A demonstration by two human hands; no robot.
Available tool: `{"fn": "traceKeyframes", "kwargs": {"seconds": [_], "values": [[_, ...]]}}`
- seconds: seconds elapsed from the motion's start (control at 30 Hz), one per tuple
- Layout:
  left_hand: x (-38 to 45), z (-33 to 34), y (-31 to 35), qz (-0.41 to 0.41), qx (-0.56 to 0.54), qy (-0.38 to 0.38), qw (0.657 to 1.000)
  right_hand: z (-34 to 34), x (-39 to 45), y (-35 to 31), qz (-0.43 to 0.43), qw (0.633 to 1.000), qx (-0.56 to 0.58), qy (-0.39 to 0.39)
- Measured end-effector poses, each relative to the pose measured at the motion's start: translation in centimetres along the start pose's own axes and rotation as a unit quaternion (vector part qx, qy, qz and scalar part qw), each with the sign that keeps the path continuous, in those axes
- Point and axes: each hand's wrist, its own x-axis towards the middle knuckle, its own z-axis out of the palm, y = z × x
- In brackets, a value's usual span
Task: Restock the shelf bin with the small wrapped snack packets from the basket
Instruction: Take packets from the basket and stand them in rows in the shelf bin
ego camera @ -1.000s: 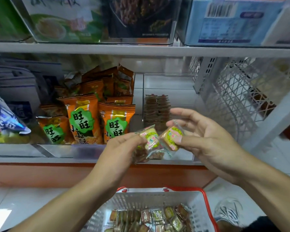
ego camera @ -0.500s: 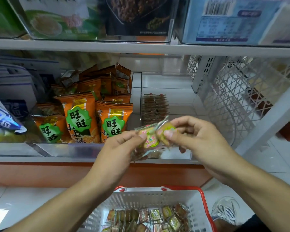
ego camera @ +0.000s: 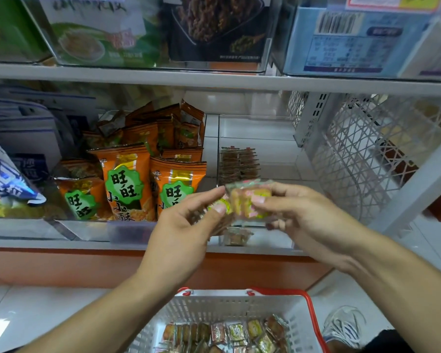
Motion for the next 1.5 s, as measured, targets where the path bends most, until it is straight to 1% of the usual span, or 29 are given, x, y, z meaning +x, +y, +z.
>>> {"fn": "traceKeyframes", "kwargs": {"seconds": [0.07,0.1,0.17,0.2,0.23,0.3,0.37,0.53,0.57,0.63,0.77,0.83,0.9,0.93,0.97,1.0,1.03,1.07,1.1,1.17,1.2,1.27,1.33,1.4,1.5], "values": [[0.1,-0.1,0.1,-0.014,0.022,0.022,0.999,-1.4,1.2,-0.3,0.008,0.997,0.021,0.076],[0.3,0.1,0.1,-0.024,0.015,0.025,0.999,-2.1,2.0,-0.4,0.01,0.992,-0.007,0.125],[0.5,0.6,0.2,-0.05,-0.039,0.013,0.998,-3.3,3.6,-0.1,0.009,0.97,-0.134,0.203],[0.6,0.8,0.2,-0.066,-0.072,0.004,0.995,-3.8,4.4,0.2,0.01,0.954,-0.203,0.221],[0.7,1.1,0.1,-0.081,-0.103,-0.003,0.991,-4.1,5.2,0.6,0.014,0.937,-0.263,0.229],[0.8,1.5,-0.1,-0.112,-0.144,-0.011,0.983,-4.4,6.8,1.6,0.035,0.902,-0.369,0.219],[0.9,1.7,-0.2,-0.135,-0.153,-0.014,0.979,-4.6,8.3,2.7,0.055,0.879,-0.43,0.198],[1.1,2.3,-0.7,-0.146,-0.123,-0.019,0.981,-4.7,10.9,4.1,0.071,0.871,-0.444,0.197],[1.1,2.3,-0.7,-0.146,-0.12,-0.019,0.982,-4.4,11.2,4.4,0.072,0.874,-0.439,0.193],[1.2,2.3,-0.7,-0.145,-0.12,-0.02,0.982,-3.9,11.6,4.7,0.064,0.883,-0.425,0.188],[1.1,2.1,-0.6,-0.144,-0.141,-0.019,0.979,-3.5,11.5,4.7,0.043,0.882,-0.43,0.189],[0.7,1.9,-0.6,-0.134,-0.14,-0.01,0.981,-3.5,11.2,4.2,0.023,0.866,-0.459,0.198],[0.2,1.6,-0.6,-0.103,-0.113,-0.001,0.988,-3.3,10.5,3.1,-0.02,0.843,-0.49,0.222],[0.0,1.5,-0.6,-0.086,-0.101,0.003,0.991,-2.9,9.8,2.4,-0.053,0.842,-0.483,0.235],[-0.2,1.4,-0.5,-0.071,-0.099,0.006,0.993,-2.4,8.9,1.7,-0.081,0.858,-0.45,0.234],[-0.3,1.2,-0.5,-0.058,-0.104,0.009,0.993,-1.6,7.9,1.1,-0.094,0.892,-0.391,0.205],[-0.4,1.0,-0.4,-0.046,-0.111,0.01,0.993,-0.8,6.5,0.7,-0.092,0.933,-0.316,0.147],[-0.5,0.9,-0.4,-0.035,-0.117,0.01,0.992,0.1,5.0,0.4,-0.083,0.962,-0.245,0.083],[-0.6,0.7,-0.4,-0.025,-0.122,0.007,0.992,0.8,3.6,0.4,-0.074,0.977,-0.199,0.033],[-0.8,0.5,-0.4,-0.012,-0.137,-0.005,0.99,1.6,1.4,0.5,-0.071,0.986,-0.152,-0.017],[-0.9,0.4,-0.3,-0.013,-0.15,-0.011,0.989,1.7,0.8,0.6,-0.069,0.99,-0.122,-0.021],[-0.9,0.4,-0.3,-0.025,-0.194,-0.019,0.981,1.4,0.3,0.8,-0.059,0.997,-0.054,0.001],[-0.7,0.2,-0.5,-0.034,-0.217,-0.027,0.975,0.8,0.2,0.8,-0.044,0.998,-0.019,0.033],[-0.5,0.1,-0.7,-0.028,-0.195,-0.033,0.98,0.0,-0.1,0.6,-0.028,0.998,0.011,0.051],[-0.5,0.0,-1.0,-0.015,-0.176,-0.038,0.984,-0.9,-0.4,0.3,-0.009,0.999,0.025,0.04]]}}
